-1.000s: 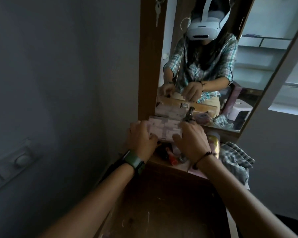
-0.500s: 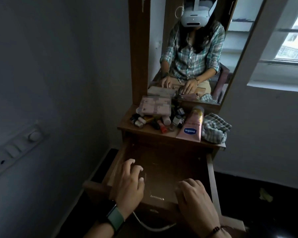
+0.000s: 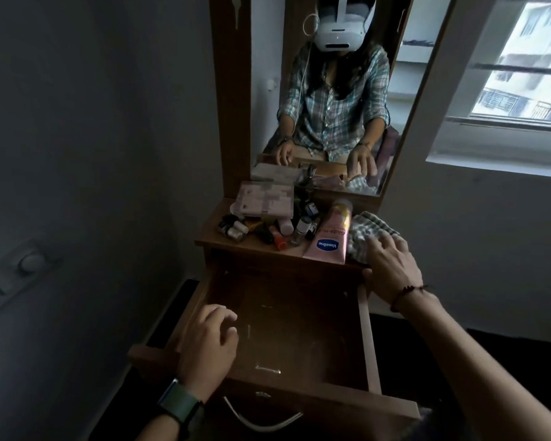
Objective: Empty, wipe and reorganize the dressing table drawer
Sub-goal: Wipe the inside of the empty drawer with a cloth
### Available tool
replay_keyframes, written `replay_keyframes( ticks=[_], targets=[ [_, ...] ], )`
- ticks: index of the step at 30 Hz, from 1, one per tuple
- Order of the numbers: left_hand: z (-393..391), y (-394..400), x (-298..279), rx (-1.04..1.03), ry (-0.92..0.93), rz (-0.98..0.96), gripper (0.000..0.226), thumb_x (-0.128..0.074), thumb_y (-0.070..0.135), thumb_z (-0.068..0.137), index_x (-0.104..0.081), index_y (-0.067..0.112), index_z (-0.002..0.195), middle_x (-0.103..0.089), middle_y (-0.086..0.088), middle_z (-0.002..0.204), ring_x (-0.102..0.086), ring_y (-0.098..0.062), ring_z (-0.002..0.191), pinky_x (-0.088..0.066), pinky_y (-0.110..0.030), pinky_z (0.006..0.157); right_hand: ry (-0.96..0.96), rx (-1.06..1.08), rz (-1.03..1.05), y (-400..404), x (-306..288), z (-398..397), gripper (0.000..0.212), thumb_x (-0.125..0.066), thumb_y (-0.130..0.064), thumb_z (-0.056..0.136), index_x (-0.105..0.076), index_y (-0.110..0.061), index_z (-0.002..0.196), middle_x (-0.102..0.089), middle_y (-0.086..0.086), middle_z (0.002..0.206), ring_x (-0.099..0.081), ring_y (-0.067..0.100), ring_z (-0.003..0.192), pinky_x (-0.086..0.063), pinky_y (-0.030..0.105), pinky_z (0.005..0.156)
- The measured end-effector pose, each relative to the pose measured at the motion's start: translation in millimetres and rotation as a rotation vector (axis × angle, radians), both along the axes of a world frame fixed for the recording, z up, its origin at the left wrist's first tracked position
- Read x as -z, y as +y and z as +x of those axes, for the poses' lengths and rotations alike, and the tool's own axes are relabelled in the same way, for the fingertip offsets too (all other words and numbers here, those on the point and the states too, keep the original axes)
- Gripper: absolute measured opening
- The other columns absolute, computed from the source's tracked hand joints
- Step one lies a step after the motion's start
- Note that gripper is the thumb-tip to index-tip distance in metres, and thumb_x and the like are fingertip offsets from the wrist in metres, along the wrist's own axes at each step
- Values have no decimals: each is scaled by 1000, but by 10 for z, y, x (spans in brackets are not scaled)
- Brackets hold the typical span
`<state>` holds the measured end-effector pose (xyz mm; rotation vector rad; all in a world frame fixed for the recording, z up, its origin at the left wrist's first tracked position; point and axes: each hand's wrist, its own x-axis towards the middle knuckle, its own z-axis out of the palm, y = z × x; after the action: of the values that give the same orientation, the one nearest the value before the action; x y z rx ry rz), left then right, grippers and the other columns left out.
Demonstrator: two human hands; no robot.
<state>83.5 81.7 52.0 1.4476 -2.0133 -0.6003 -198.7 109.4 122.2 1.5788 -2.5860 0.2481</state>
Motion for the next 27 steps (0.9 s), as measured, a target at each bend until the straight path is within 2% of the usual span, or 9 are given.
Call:
replay_keyframes(
  ticks=[3, 5, 10, 13, 15, 18, 21, 24, 27],
  targets=[
    [7, -6, -28, 0, 27, 43, 16, -56, 14, 88, -56, 29, 94, -45, 17, 107, -42, -1, 107, -35, -18, 92, -108, -41, 150, -142, -21, -191, 60, -59, -18, 84, -34, -24, 138, -38, 5, 141, -31, 31, 131, -40, 41, 100],
    [11, -2, -38, 5, 41, 66, 18, -56, 13, 88, -53, 31, 91, -47, 17, 105, -44, -1, 105, -35, -17, 91, -146, -59, 119, -203, -24, -243, 49, -56, -17, 86, -42, -22, 133, -46, 9, 133, -40, 33, 122, -44, 42, 93],
    [26, -27, -98, 5, 87, 154, 21, -55, 12, 89, -53, 33, 87, -48, 14, 104, -44, -4, 100, -34, -18, 81, -21, -105, -55, -239, -79, -272, 21, -50, -11, 87, -56, -6, 106, -63, 18, 108, -60, 36, 95, -47, 38, 74],
    [9, -42, -146, 18, 68, 180, 17, -54, 13, 90, -54, 30, 91, -49, 12, 104, -45, -5, 100, -35, -17, 75, -46, -64, -170, -210, -196, -323, 26, -50, -6, 86, -59, -6, 110, -65, 21, 110, -62, 40, 93, -48, 37, 72],
    [-18, -17, -157, 33, 55, 146, 19, -55, 12, 89, -54, 30, 89, -51, 12, 102, -49, -7, 101, -35, -15, 77, -51, -28, -250, -192, -295, -392, 24, -52, -8, 85, -60, -6, 108, -66, 24, 104, -62, 42, 91, -48, 38, 72],
    [-104, 44, -178, 69, 73, 162, 26, -54, 11, 90, -50, 36, 84, -50, 11, 103, -48, 4, 89, -33, -5, 66, -115, 24, -381, -125, -453, -469, 21, -59, -12, 83, -64, -5, 101, -67, 26, 96, -62, 42, 88, -48, 38, 70],
    [-264, 39, -182, 119, 132, 207, 33, -54, 10, 89, -49, 40, 77, -51, 8, 105, -53, -3, 93, -36, -12, 70, -173, 16, -507, -18, -559, -441, 19, -63, -11, 80, -67, -4, 97, -69, 23, 92, -63, 40, 87, -47, 36, 69],
    [-496, 11, -322, 163, 210, 305, 19, -52, 14, 91, -57, 32, 90, -52, 6, 111, -54, -6, 89, -40, -13, 65, -203, -68, -657, 112, -568, -256, 20, -66, -9, 78, -69, -8, 98, -71, 20, 90, -65, 36, 83, -50, 39, 71],
    [-764, -38, -547, 223, 365, 450, 17, -50, 21, 93, -59, 24, 107, -57, 5, 111, -54, -11, 103, -41, -17, 71, -240, -161, -732, 224, -475, 33, 23, -70, -6, 75, -70, -9, 98, -72, 15, 88, -66, 30, 77, -50, 33, 68]
  ],
)
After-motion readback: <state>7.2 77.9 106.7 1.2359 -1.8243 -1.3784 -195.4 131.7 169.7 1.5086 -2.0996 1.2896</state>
